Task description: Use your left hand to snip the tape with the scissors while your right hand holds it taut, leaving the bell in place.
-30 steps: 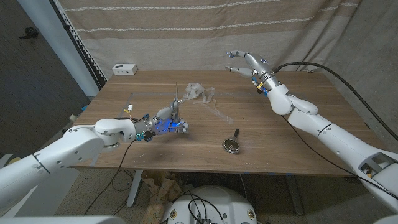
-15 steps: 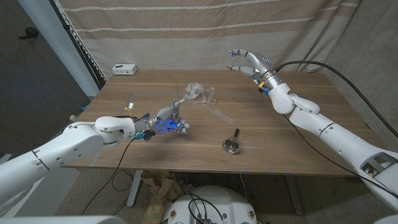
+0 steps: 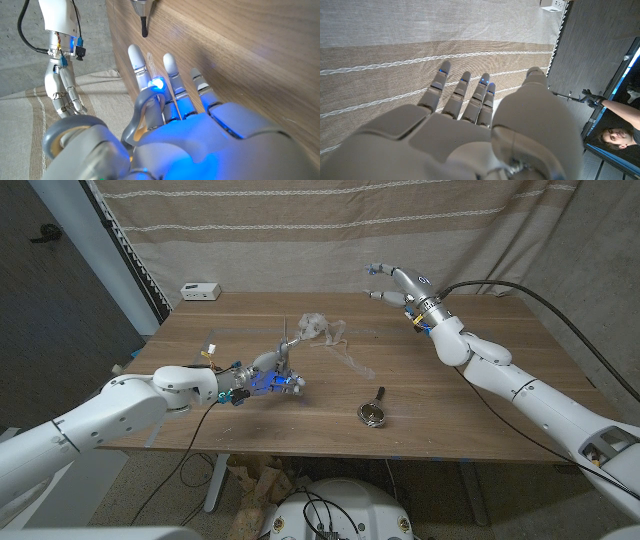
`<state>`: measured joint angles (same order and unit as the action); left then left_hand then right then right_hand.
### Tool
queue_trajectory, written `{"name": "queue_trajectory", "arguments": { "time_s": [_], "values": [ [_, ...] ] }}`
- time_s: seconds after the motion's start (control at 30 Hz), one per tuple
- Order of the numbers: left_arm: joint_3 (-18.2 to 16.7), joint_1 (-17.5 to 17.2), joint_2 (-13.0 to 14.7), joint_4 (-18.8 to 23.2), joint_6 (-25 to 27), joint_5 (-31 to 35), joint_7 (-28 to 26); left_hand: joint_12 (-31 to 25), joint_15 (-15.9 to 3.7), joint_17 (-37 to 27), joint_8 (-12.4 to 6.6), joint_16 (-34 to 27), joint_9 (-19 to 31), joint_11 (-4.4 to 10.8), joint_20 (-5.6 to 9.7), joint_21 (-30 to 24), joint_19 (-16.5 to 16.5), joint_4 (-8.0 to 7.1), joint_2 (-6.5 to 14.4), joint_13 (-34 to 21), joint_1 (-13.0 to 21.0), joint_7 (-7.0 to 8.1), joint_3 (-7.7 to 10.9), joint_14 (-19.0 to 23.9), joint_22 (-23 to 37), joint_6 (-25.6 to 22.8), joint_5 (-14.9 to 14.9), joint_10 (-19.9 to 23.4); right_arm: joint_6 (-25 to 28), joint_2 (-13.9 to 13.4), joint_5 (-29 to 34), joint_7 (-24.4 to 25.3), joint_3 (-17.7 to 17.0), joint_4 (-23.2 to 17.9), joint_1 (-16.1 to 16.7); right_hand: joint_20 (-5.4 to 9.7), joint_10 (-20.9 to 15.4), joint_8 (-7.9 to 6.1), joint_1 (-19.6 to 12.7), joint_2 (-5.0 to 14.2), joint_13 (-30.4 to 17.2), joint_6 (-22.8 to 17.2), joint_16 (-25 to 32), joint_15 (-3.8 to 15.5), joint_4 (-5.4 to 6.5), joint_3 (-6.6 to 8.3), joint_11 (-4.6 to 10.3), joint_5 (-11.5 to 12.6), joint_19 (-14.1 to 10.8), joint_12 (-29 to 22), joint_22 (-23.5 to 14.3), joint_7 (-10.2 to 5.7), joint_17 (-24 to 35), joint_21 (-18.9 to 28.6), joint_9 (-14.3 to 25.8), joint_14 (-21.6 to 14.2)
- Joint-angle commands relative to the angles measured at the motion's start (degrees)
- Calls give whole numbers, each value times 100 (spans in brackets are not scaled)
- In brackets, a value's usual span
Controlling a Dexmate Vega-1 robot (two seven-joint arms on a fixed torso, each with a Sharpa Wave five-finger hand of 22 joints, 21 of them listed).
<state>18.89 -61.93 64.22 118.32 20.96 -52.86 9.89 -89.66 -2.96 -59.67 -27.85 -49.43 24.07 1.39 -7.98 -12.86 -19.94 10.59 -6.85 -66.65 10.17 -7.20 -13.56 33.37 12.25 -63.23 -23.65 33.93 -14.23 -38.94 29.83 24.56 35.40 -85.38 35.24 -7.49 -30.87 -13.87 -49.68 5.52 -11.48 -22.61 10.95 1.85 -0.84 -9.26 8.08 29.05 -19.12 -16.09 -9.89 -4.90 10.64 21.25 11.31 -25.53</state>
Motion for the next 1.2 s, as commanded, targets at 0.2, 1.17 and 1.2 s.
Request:
{"name": "queue_trajectory", "arguments": {
  "time_s": [0.2, 1.17, 1.2],
  "values": [
    [37, 25, 24, 31, -62, 69, 74, -70, 7, -14, -41, -66, 29, 1, -5, 29, 9, -526, -329, -440, -306, -319, -651, -39, 15, 244, -58, 55, 281, 222, 311, 119, 295, 69, -30, -129, 9, 52, 58, -25, -5, 63, 1, -90, 1, -72, -16, 31, -8, 13, -8, 53, 7, -74, 27, 79],
    [-100, -281, 90, 141, -286, 30, -46, -69, -31, 37, -31, -124, 31, 39, 36, 48, 50, -448, -319, -440, -246, -289, -641, -34, 16, 156, -116, 90, 799, 772, 485, -56, 1016, 660, -428, -389, 523, 309, 181, -15, -7, 1336, -25, -148, -44, -195, -157, 187, 289, 282, -33, 490, -5, -684, 40, 802],
    [-103, -285, 88, 141, -289, 30, -55, -70, -50, 43, -30, -124, 36, 28, 34, 50, 54, -445, -317, -440, -243, -303, -641, -33, 17, 160, -119, 94, 804, 781, 490, -55, 1037, 672, -439, -380, 521, 298, 182, -16, -6, 1318, -25, -147, -46, -198, -170, 190, 288, 280, -33, 521, -5, -691, 40, 804]
  ]
}}
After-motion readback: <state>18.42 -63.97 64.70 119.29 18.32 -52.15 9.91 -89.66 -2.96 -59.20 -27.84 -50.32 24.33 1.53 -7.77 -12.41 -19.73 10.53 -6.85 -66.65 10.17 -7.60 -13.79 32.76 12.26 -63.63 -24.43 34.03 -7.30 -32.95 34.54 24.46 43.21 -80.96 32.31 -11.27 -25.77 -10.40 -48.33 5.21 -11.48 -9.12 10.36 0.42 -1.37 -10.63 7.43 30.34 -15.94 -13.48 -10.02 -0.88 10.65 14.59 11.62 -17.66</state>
